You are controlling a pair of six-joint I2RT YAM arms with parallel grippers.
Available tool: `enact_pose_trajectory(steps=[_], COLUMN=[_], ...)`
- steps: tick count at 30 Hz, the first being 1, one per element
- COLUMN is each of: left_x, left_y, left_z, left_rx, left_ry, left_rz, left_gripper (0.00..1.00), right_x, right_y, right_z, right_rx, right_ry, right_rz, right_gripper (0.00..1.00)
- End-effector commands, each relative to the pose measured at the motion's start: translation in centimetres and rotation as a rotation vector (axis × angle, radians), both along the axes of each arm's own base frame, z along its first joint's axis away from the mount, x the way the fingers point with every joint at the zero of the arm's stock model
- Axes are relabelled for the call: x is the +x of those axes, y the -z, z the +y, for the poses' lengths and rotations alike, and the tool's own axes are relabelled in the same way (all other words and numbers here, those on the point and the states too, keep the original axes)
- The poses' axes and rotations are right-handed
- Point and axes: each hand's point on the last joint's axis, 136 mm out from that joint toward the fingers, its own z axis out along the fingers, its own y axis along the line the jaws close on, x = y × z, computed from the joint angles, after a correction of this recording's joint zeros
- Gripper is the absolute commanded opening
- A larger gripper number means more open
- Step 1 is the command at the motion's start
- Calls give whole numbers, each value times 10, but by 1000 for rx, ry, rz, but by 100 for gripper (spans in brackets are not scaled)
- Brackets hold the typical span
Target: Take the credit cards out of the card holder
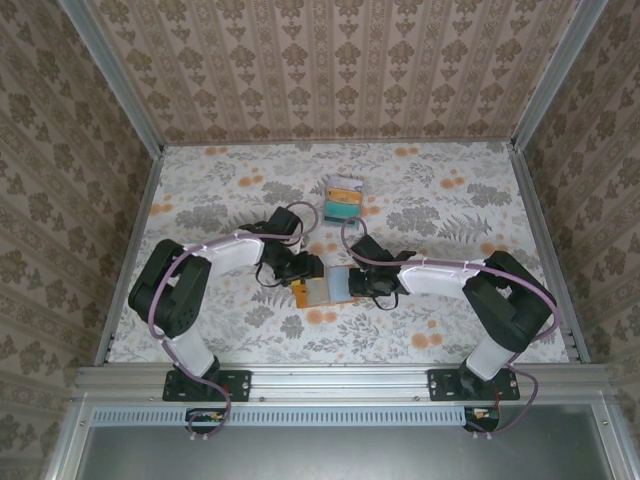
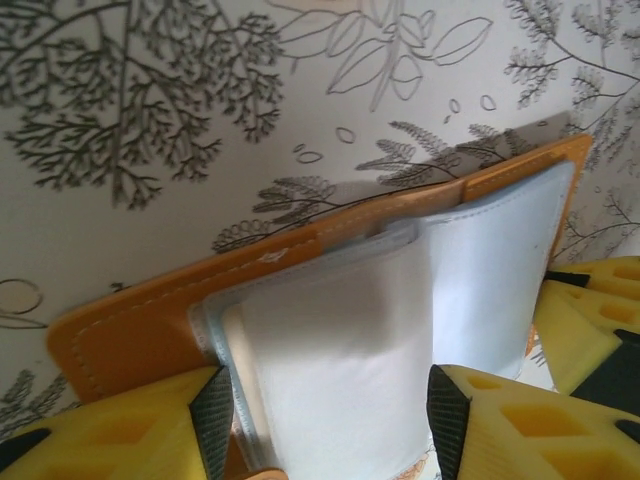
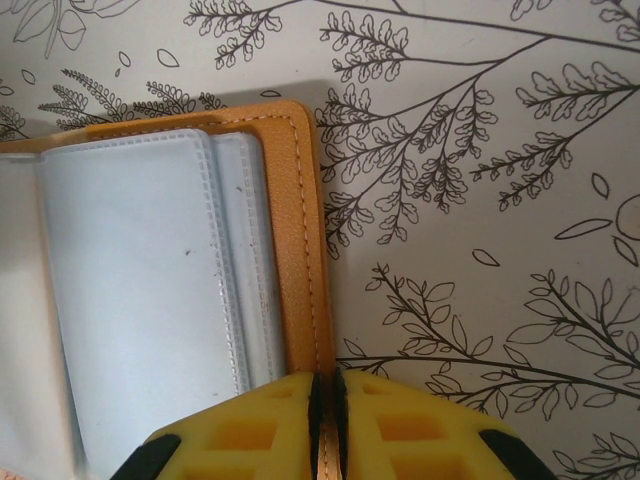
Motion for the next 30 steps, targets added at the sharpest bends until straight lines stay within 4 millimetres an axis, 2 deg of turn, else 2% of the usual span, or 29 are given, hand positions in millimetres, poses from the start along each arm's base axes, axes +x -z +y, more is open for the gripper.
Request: enact_pose_trajectory(steps=[1, 9, 12, 14, 20, 26, 30], left_x=[-4, -6, -5, -4, -6, -12, -8], left_y=[-11, -26, -30, -36, -51, -51, -53], left_z=[-20, -35, -36, -38, -55, -70, -61], left_rx=[-76, -131, -129, -136, -205, -241, -221], left_ry=[73, 115, 119, 121, 166, 212, 188], left_rz=[-9, -42, -51, -69, -85, -49, -71], left_gripper=[57, 60, 66, 67, 60, 54, 48], right_x=[-12, -14, -15, -15, -12, -7, -4], right_y=[17, 18, 18, 17, 11, -7, -19], right_z=[1, 0, -1, -2, -8, -21, -23], right_rx=[-22, -24, -25, -26, -25, -11, 12], right_ry=[-4, 0, 5, 8, 45, 94, 106], right_rz=[54, 55, 53, 50, 23, -34, -67], right_gripper=[17, 17, 17, 17, 18, 21, 24])
